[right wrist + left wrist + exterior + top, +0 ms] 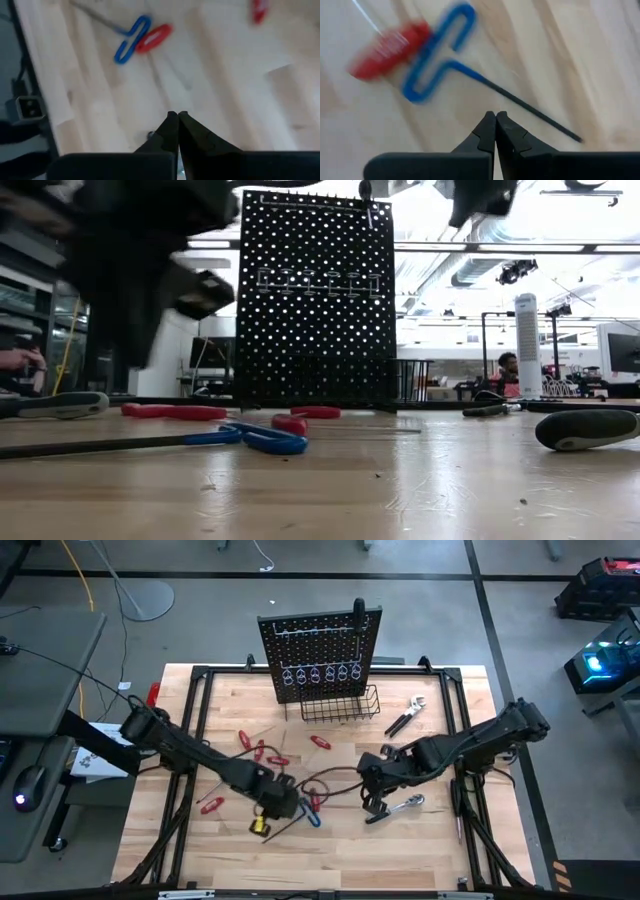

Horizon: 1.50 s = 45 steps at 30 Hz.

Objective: Hang tools onto peg board
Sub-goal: Hang the blue pick tool on the peg board

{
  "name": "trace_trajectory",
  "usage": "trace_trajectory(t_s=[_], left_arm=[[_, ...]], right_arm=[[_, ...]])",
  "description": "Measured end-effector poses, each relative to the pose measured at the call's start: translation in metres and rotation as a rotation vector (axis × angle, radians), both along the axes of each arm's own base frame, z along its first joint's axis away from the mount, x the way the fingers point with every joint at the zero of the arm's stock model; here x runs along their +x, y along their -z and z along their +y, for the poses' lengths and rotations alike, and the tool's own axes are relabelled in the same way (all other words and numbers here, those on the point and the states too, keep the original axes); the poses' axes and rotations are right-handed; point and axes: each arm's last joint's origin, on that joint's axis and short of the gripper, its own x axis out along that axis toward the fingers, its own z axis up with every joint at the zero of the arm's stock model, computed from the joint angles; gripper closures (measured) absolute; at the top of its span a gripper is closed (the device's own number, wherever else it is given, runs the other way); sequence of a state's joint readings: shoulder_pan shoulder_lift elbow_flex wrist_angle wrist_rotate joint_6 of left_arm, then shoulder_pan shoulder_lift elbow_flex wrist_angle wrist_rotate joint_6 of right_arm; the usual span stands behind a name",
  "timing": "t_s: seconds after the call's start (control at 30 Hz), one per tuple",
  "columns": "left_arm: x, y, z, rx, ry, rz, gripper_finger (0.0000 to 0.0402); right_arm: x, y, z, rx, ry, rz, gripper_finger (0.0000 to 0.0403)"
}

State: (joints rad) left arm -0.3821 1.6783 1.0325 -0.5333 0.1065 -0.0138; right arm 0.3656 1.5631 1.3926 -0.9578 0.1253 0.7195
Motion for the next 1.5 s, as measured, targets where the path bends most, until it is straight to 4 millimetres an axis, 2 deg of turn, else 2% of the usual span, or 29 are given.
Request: trace_trajectory(t_s=[0.13, 0.27, 0.43, 0.63, 0.87, 1.03, 1.3, 1.5], left_arm=[[-0.023, 0.012, -0.009, -0.063, -0.13, -0.001, 0.0401], [-0.027, 0.014, -0.016, -0.131, -0.323, -0.081, 0.0401], [-0.024, 0.013, -0.033, -0.222, -0.442, -0.108, 0.0401], [-0.041, 0.024, -0.052, -0.223, -0.562, -0.062, 0.0401], [-0.057, 0.029, -0.073, -0.262, -0.682, -0.05, 0.0401], [-0.06, 0.04, -0.079, -0.249, -0.77, -0.042, 0.0401], [-0.047, 0.062, -0.072, -0.252, -0.924, -0.007, 0.0402], [-0.035, 0.072, -0.064, -0.195, -0.789, -0.021, 0.0402]], right_arm=[[-0.003, 0.039, 0.011, 0.112, 0.005, 0.03, 0.0403], [-0.008, 0.065, 0.019, 0.181, 0.073, 0.02, 0.0403], [0.001, 0.077, 0.023, 0.3, 0.101, -0.138, 0.0403], [0.01, 0.092, 0.001, 0.37, 0.197, -0.233, 0.0403], [0.013, 0.099, -0.012, 0.424, 0.201, -0.269, 0.0403], [0.014, 0.099, -0.014, 0.418, 0.199, -0.272, 0.0403], [0.013, 0.1, -0.014, 0.433, 0.216, -0.264, 0.0403], [0.012, 0.099, -0.011, 0.496, 0.198, -0.229, 0.0403]])
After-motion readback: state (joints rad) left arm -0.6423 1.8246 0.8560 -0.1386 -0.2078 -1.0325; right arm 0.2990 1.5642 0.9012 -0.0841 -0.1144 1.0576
